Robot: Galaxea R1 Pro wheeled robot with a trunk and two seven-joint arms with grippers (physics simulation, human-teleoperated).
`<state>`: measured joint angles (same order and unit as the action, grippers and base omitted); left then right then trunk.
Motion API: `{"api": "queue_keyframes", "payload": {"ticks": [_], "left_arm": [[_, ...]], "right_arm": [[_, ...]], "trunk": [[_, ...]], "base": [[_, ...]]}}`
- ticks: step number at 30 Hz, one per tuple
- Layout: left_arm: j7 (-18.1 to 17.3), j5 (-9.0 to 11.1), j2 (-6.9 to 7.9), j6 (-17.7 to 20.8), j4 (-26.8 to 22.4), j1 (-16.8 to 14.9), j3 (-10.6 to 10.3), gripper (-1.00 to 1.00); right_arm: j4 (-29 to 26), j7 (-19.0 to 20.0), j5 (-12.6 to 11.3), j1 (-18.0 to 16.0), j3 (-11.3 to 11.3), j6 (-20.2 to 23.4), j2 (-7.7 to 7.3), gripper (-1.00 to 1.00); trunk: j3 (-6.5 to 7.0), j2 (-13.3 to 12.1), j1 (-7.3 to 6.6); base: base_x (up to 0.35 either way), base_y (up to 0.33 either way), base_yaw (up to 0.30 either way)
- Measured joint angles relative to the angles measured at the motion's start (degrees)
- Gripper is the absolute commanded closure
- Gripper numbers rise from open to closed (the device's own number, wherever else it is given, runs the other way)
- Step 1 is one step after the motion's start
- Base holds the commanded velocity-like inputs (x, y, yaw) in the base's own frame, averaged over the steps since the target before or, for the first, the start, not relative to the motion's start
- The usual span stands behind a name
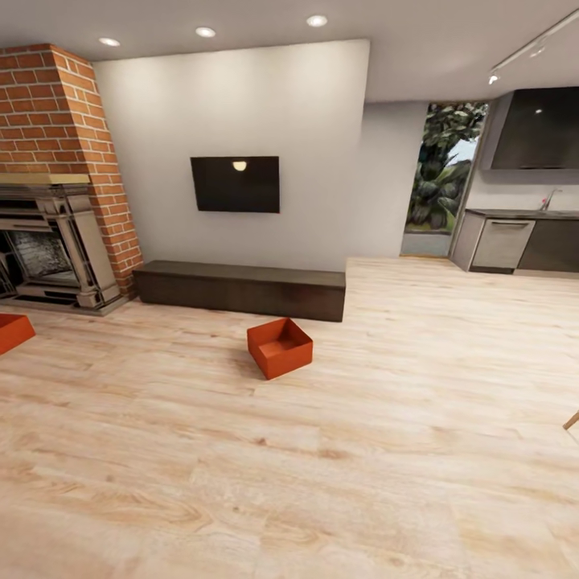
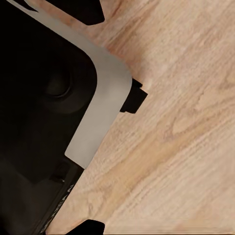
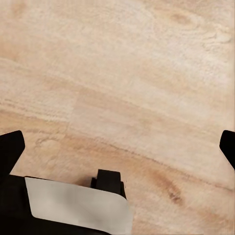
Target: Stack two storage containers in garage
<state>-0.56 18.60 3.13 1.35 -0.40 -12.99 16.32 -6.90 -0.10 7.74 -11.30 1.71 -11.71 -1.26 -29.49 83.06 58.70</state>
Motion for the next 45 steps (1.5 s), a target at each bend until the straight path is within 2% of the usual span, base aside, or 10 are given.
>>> {"api": "queue_keyframes", "payload": {"ticks": [45], "left_arm": [[0.0, 0.0, -0.32, 0.1, 0.1, 0.0, 0.0, -1.00]], "right_arm": [[0.0, -0.1, 0.1, 0.0, 0.0, -0.1, 0.04, -1.00]], "trunk": [[0.00, 0.0, 0.00]], "base": [[0.344, 0.000, 0.000]]}}
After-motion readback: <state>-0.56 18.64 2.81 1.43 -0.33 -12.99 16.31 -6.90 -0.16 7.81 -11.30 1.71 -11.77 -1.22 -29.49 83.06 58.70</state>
